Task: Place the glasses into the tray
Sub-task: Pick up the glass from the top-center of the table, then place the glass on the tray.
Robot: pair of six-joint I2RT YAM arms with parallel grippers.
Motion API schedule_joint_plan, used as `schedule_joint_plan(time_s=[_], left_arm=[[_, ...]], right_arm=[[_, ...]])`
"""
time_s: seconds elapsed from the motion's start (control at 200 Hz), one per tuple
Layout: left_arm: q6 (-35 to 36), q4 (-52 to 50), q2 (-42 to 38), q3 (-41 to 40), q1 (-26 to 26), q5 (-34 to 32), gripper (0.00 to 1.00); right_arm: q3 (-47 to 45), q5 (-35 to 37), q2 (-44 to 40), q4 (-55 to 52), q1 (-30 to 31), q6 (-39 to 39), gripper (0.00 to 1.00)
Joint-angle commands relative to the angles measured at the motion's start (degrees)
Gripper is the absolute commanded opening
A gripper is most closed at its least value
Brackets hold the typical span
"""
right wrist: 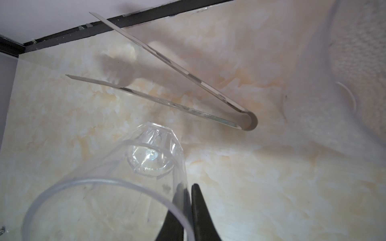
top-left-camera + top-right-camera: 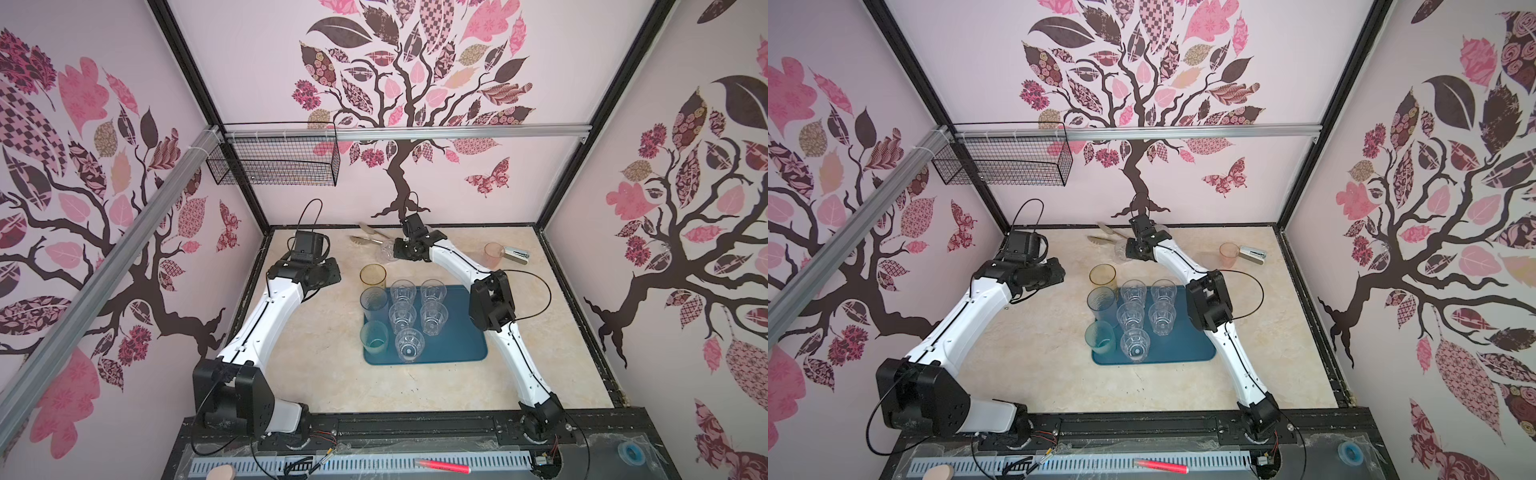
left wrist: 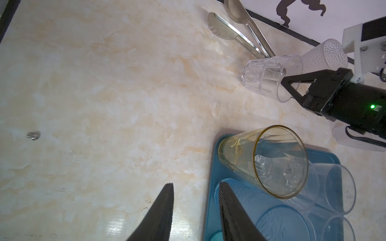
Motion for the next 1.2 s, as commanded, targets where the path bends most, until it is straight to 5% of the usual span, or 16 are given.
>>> schedule_joint_plan(time_s=[0.0, 0.33, 0.84, 1.195], left_arm=[[0.47, 0.17, -0.87, -1.05, -0.1, -0.56, 0.4], [3.0, 0.66, -5.34, 1.1, -0.24, -2.93, 0.4], [7.73, 7.33, -9.11, -0.33, -9.53, -0.12, 0.4], [7.28, 16.98, -14.35, -8.15, -16.3, 2.69, 0.4]], right_arm=[[1.13, -0.98, -7.64, -0.24, 0.22, -0.26, 0.02], [-3.7, -0.49, -23.1, -2.09, 0.22, -1.02, 0.0], [-53.14, 13.75, -67.08, -10.97, -2.8, -0.56, 0.0], [-67.48, 13.09, -78.45, -29.03, -4.18, 1.47, 0.0]])
